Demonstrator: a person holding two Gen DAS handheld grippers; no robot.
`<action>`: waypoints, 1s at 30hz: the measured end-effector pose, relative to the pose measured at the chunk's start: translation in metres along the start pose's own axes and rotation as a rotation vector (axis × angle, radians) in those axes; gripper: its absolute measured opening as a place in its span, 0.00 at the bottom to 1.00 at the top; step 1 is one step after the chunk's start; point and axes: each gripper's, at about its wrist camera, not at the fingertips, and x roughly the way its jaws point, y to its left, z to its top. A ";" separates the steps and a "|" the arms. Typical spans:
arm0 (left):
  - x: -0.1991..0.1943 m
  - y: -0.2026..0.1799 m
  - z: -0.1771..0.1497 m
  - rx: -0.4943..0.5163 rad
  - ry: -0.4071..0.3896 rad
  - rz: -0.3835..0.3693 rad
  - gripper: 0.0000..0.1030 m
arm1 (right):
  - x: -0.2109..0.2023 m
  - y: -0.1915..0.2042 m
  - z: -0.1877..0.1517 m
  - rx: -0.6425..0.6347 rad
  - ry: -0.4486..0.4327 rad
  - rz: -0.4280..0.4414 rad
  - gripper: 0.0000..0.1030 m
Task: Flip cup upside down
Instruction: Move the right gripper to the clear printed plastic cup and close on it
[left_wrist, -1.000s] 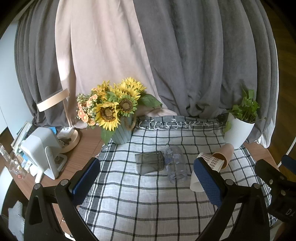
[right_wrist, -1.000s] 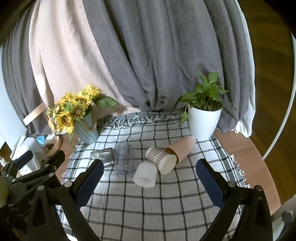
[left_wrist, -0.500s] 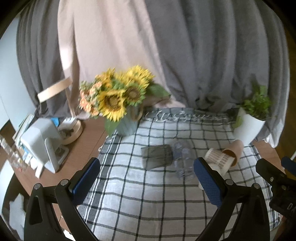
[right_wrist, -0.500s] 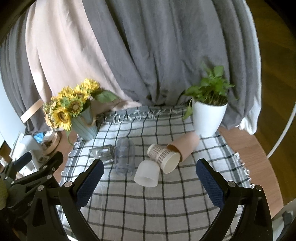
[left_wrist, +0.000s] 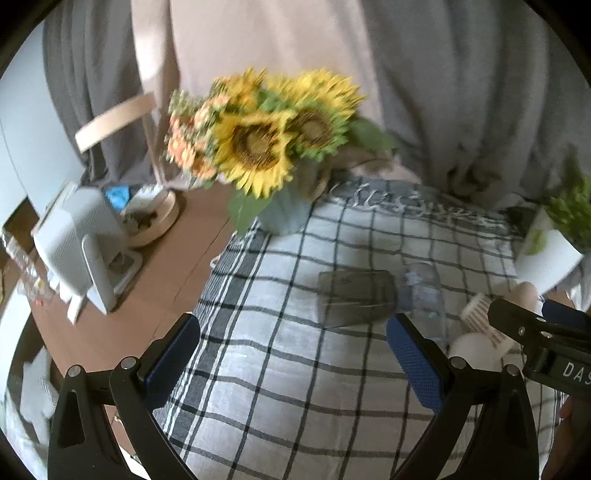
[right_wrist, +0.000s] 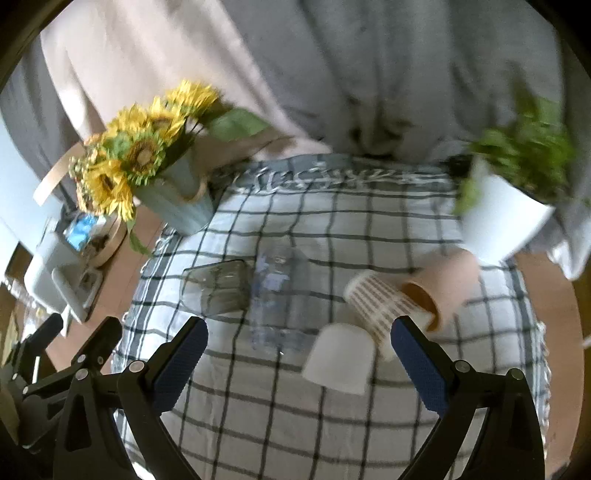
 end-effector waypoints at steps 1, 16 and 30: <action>0.006 0.003 0.002 -0.015 0.015 0.001 1.00 | 0.007 0.002 0.004 -0.008 0.022 0.005 0.97; 0.062 0.012 0.005 -0.094 0.145 0.058 1.00 | 0.129 0.011 0.035 -0.067 0.425 0.104 0.88; 0.076 0.013 0.008 -0.116 0.175 0.098 1.00 | 0.179 0.017 0.037 -0.104 0.570 0.078 0.83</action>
